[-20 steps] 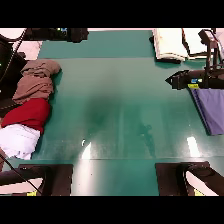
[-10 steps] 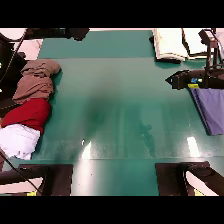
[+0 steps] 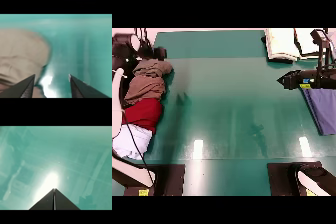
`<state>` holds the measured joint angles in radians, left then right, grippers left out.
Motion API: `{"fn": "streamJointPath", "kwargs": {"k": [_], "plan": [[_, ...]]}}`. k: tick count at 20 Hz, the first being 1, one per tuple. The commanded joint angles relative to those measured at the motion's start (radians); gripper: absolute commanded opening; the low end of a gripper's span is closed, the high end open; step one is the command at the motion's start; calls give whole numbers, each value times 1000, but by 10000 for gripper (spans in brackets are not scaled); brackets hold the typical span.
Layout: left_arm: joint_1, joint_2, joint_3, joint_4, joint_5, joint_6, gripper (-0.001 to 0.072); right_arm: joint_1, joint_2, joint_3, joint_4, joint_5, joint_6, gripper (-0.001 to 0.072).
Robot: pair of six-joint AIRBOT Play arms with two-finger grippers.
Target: Fold the shirts.
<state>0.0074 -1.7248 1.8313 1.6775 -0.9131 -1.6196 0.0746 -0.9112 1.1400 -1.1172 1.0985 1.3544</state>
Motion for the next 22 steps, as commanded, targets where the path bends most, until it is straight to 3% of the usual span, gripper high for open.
{"fn": "streamJointPath", "kwargs": {"k": [1,6,7,8,9,15,18,22], "plan": [[75,-143,0,17,48,-7,518,1,1,0,1,13,0,14],[87,-216,1,18,118,-5,514,1,1,-1,1,23,18,14],[87,-214,3,18,119,-4,366,1,1,-1,1,23,19,14],[87,-211,13,17,112,-5,148,1,1,-1,1,23,22,14],[87,-204,29,17,100,-4,27,1,1,-1,1,22,28,14],[79,-14,244,8,8,5,25,1,1,45,2,-11,63,14],[38,210,241,4,-40,85,25,1,1,156,0,-23,63,14],[-102,416,241,-56,-222,161,25,1,1,317,-1,-50,62,14]]}}
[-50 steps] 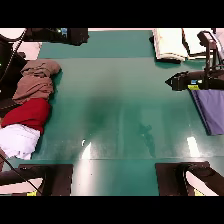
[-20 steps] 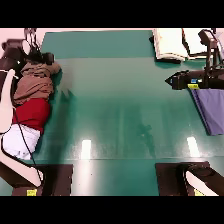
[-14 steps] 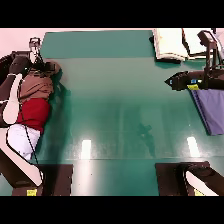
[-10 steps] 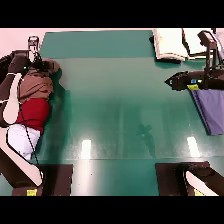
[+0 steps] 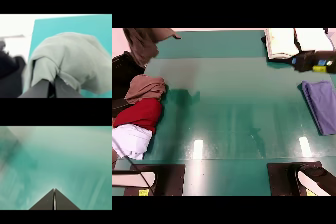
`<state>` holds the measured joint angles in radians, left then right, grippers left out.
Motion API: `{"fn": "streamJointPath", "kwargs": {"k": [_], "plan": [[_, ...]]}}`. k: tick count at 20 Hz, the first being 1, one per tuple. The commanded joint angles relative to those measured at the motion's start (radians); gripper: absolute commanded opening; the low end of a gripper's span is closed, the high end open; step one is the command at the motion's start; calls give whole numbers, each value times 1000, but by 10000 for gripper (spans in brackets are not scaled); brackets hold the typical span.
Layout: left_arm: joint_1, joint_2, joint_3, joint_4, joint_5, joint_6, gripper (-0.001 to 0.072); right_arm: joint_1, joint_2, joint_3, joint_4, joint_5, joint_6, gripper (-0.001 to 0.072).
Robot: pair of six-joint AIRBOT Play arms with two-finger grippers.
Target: Fold the shirts.
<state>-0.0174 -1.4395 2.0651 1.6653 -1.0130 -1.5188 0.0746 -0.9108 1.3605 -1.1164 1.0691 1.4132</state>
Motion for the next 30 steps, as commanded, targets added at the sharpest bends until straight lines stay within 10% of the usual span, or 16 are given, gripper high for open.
{"fn": "streamJointPath", "kwargs": {"k": [1,7,9,20,30], "plan": [[-132,154,7,-63,-174,73,25,1,0,133,-2,-20,3,14],[-508,156,-226,-127,-301,88,31,1,0,266,-2,-2,3,14],[-588,156,-376,-228,-213,84,559,1,0,279,-2,24,3,14],[-288,159,-824,-488,-146,-35,568,1,0,279,0,72,3,14],[-288,83,-1170,-772,356,-24,567,1,0,277,-1,121,3,14]]}}
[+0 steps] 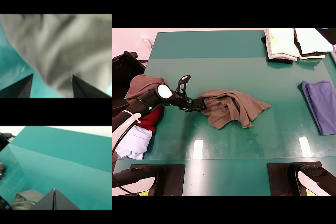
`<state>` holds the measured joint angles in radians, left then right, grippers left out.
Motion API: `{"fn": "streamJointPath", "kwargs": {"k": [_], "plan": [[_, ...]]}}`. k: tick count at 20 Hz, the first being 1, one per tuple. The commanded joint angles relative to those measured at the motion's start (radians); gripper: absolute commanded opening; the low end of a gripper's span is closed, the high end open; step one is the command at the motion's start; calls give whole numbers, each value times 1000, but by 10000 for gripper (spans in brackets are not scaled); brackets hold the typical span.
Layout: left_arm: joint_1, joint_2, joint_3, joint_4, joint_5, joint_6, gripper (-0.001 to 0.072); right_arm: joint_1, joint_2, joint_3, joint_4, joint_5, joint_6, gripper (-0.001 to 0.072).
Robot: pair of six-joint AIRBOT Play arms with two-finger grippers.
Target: Fold the shirts.
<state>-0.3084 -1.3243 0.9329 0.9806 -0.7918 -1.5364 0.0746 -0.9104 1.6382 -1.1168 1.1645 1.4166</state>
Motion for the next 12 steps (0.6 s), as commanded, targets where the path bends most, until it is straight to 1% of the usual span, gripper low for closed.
{"fn": "streamJointPath", "kwargs": {"k": [1,2,3,4,5,6,8,9,11,12], "plan": [[3,-50,-37,-111,143,4,567,1,0,-1,0,35,0,14],[3,-67,-37,-126,146,4,566,1,0,-1,-1,40,0,14],[3,-76,-37,-129,148,4,514,1,0,-1,-1,43,0,14],[3,-79,-36,-128,157,4,308,0,0,-1,-3,51,0,14],[8,-79,-28,-127,163,5,137,-3,-1,-1,-18,73,0,14],[21,-78,-10,-125,151,13,24,-15,-11,-1,-34,121,1,14],[57,-78,56,-122,103,55,27,-72,-43,-28,-36,269,8,14],[80,-78,97,-120,63,82,27,-111,-53,-83,-34,322,9,14],[111,-78,166,-109,-10,126,27,-181,-68,-241,-35,353,9,14],[116,-78,193,-86,-37,138,27,-218,-69,-352,-35,327,9,14]]}}
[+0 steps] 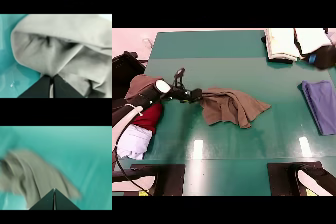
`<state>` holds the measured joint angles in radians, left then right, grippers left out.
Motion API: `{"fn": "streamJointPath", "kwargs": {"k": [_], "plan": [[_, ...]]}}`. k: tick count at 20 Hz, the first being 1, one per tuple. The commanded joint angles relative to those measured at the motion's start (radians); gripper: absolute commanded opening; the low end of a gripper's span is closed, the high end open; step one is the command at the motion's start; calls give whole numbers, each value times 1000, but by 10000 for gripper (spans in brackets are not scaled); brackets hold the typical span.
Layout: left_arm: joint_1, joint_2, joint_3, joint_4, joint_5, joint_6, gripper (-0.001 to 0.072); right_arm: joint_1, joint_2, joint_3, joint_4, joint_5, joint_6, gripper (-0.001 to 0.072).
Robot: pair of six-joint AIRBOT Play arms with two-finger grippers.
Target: Fold the shirts.
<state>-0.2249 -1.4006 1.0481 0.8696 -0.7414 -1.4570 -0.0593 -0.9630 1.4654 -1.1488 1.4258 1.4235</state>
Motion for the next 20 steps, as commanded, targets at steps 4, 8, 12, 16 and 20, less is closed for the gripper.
{"fn": "streamJointPath", "kwargs": {"k": [4,8,12,16,20], "plan": [[36,-2,111,107,-140,64,26,-191,-34,-613,57,-183,1,493],[36,-2,111,124,-145,63,27,-191,-172,-774,262,-346,-68,492],[36,-2,111,124,-148,64,27,-87,-335,-706,382,-474,-94,492],[36,-2,111,126,-151,65,27,18,-502,-546,390,-517,-74,442],[36,-1,111,131,-163,79,27,78,-613,-417,388,-502,-74,157]]}}
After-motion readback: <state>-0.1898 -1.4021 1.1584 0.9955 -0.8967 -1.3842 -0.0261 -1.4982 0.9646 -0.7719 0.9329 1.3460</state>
